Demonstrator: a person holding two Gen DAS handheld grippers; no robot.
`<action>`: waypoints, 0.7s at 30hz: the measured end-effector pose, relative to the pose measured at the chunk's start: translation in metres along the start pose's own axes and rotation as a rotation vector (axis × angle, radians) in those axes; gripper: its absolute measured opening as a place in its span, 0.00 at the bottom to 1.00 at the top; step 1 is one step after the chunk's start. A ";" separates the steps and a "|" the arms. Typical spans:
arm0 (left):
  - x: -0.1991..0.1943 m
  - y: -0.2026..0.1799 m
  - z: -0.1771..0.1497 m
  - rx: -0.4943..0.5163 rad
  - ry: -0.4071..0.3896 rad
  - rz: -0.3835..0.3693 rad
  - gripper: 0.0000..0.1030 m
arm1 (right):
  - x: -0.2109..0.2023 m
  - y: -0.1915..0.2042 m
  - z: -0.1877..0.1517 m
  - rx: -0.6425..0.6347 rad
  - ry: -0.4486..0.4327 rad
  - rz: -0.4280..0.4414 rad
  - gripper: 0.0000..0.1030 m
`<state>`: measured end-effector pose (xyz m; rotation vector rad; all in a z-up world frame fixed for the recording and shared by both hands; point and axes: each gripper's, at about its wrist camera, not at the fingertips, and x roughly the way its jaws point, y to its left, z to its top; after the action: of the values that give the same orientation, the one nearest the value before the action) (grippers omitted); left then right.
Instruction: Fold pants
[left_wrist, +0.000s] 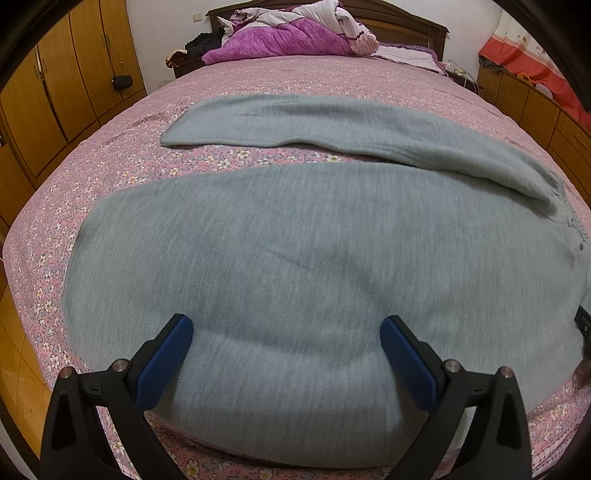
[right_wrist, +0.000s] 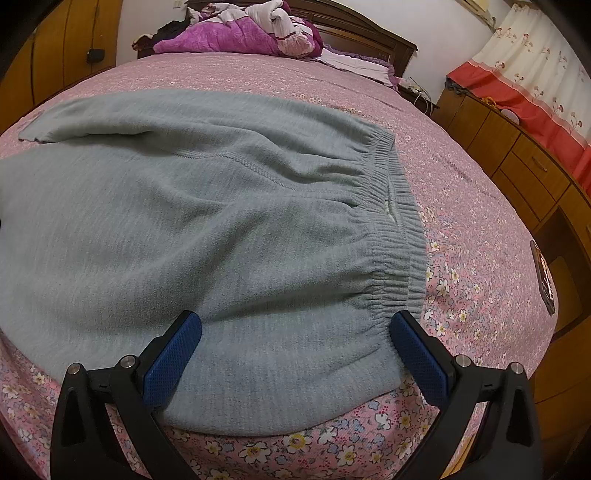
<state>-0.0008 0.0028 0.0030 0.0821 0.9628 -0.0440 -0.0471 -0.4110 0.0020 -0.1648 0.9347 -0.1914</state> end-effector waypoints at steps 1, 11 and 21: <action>0.002 -0.003 -0.001 0.001 0.001 0.001 1.00 | 0.000 0.000 0.000 0.000 0.000 0.000 0.96; 0.001 -0.001 0.000 0.000 0.001 0.001 1.00 | 0.000 0.000 0.000 -0.001 0.000 0.000 0.96; 0.006 -0.004 0.001 0.001 0.001 0.002 1.00 | 0.000 0.001 0.000 -0.002 0.000 -0.001 0.96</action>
<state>0.0025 -0.0012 -0.0014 0.0842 0.9635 -0.0430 -0.0472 -0.4104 0.0021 -0.1668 0.9345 -0.1913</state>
